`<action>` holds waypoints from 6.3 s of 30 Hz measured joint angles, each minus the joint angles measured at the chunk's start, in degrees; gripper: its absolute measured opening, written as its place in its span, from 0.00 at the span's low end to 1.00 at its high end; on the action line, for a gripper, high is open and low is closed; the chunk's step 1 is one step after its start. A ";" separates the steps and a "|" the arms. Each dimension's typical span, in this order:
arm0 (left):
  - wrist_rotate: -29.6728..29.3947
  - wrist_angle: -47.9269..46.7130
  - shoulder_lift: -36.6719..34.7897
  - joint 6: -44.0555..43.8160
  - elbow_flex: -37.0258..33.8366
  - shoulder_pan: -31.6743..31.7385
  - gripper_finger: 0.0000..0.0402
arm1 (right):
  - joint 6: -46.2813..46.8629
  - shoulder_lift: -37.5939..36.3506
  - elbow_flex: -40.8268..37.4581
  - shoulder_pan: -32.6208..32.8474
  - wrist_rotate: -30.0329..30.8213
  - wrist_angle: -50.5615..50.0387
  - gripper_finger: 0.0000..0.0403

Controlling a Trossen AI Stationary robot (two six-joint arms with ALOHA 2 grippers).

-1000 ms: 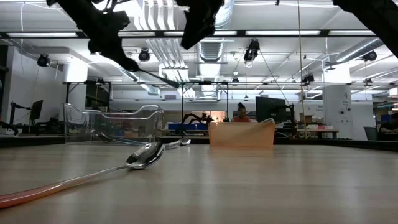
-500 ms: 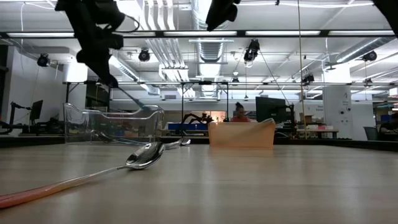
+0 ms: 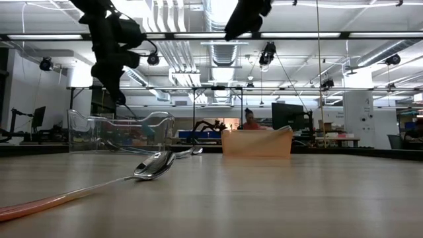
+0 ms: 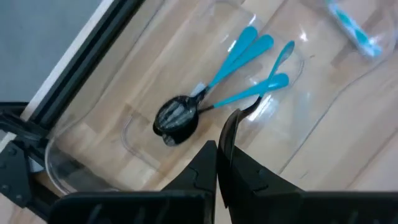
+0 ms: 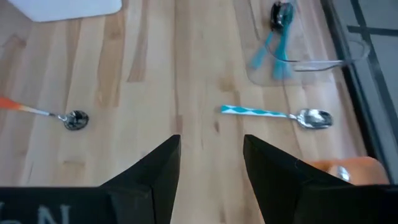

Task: Sort silverware by color (type)
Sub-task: Put the blue spoon into the transparent bin, then put the light blue spoon into the orange bin

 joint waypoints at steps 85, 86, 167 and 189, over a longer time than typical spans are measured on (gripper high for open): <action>5.50 -1.08 9.89 -21.36 1.35 5.84 0.04 | -11.92 -7.94 -32.29 -0.57 0.14 27.32 0.41; 5.50 -1.08 9.89 -21.36 1.35 5.84 0.05 | -11.92 -7.94 -32.29 -0.57 0.14 27.32 0.41; -6.69 27.08 0.14 -1.48 -1.99 -46.94 0.11 | 36.75 8.83 -12.07 -0.63 6.12 22.74 0.41; -5.36 52.13 -30.98 7.84 -23.83 -46.83 0.11 | 50.64 38.08 20.55 -2.99 13.87 3.05 0.41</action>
